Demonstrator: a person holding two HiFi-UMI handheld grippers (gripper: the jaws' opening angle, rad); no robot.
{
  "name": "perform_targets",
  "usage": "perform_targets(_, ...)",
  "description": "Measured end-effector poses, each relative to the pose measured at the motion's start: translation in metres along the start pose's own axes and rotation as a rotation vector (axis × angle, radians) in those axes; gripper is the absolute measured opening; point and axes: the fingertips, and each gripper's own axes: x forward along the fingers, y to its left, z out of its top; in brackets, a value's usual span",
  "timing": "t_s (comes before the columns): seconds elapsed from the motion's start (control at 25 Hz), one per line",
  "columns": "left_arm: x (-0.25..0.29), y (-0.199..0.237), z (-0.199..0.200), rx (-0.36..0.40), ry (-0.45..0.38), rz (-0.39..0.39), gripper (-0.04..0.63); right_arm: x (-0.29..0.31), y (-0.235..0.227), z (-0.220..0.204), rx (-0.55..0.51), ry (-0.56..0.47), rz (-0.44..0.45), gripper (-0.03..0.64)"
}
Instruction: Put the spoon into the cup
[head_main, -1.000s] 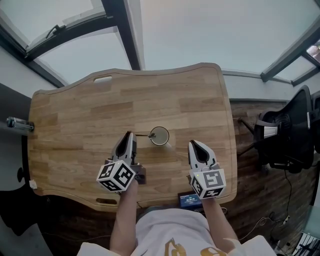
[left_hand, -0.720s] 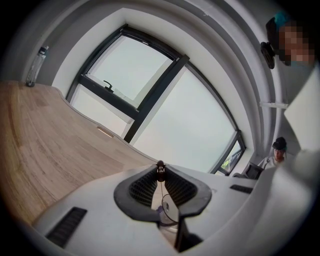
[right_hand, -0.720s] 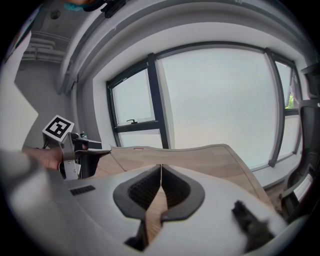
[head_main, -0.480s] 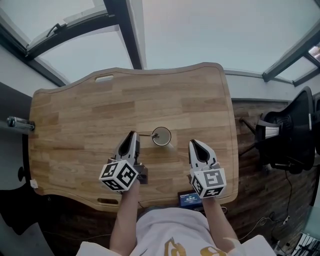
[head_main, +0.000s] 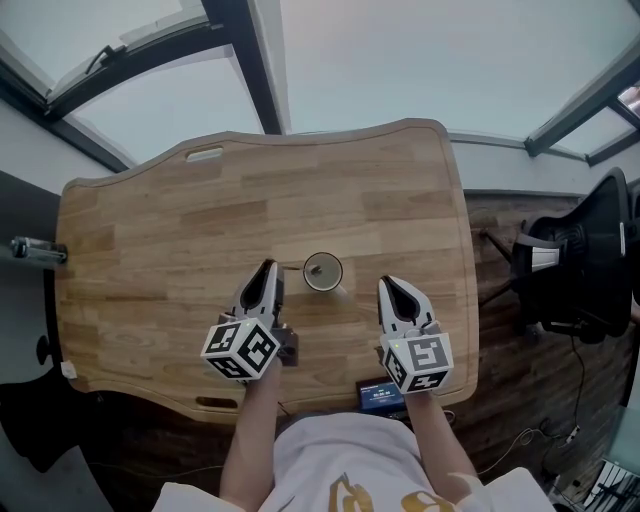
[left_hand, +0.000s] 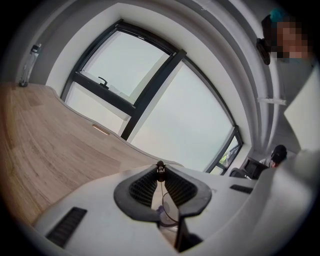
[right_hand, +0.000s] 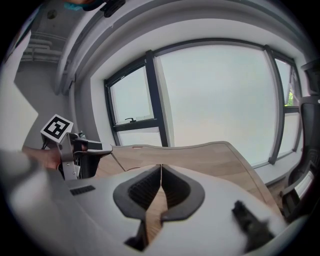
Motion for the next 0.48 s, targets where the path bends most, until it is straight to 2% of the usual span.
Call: perform_targets(0.48, 0.0100, -0.0005, -0.0073, 0.006, 0.018, -0.002, 0.052, 0.0096, 0.0020, -0.0029, -0.010, 0.018, 0.024, 0.032)
